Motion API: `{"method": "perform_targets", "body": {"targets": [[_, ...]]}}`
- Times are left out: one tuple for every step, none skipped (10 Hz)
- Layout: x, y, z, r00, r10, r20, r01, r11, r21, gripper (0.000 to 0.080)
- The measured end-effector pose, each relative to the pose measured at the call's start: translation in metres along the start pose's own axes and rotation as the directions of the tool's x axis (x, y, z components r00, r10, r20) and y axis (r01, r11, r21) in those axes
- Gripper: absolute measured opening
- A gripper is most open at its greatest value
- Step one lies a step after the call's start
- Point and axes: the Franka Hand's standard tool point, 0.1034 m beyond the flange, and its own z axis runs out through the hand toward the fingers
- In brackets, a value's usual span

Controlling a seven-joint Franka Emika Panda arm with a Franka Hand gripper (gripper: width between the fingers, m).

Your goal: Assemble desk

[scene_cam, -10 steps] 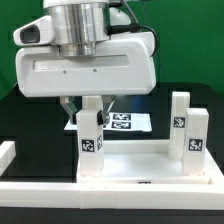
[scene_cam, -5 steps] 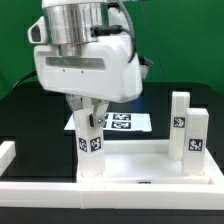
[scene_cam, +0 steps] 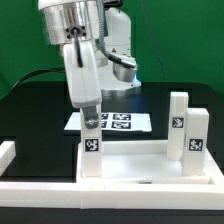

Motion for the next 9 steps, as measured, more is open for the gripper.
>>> {"method": "perform_targets", "body": {"targets": [[0.0, 0.0, 0.0, 1.0, -0.019, 0.0, 0.019, 1.0, 0.0, 0.0379], [0.0, 0.0, 0.0, 0.995, -0.1, -0.004, 0.1, 0.995, -0.001, 0.0518], [0.002, -0.003, 0.001, 0.952, -0.306, -0.024, 0.307, 0.952, 0.005, 0.061], [0.002, -0.002, 0.006, 0.877, -0.48, -0.024, 0.481, 0.877, -0.002, 0.061], [-0.001, -0.001, 0.009, 0.822, -0.569, -0.018, 0.569, 0.822, -0.009, 0.0642], [-0.009, -0.002, 0.009, 0.811, -0.585, -0.032, 0.585, 0.811, -0.01, 0.0642], [-0.009, -0.002, 0.009, 0.739, -0.673, -0.031, 0.673, 0.739, -0.016, 0.0648], [-0.007, -0.001, 0.009, 0.702, -0.711, -0.03, 0.711, 0.703, -0.019, 0.0648], [-0.008, -0.001, 0.01, 0.592, -0.805, -0.029, 0.804, 0.593, -0.042, 0.0649]]}}
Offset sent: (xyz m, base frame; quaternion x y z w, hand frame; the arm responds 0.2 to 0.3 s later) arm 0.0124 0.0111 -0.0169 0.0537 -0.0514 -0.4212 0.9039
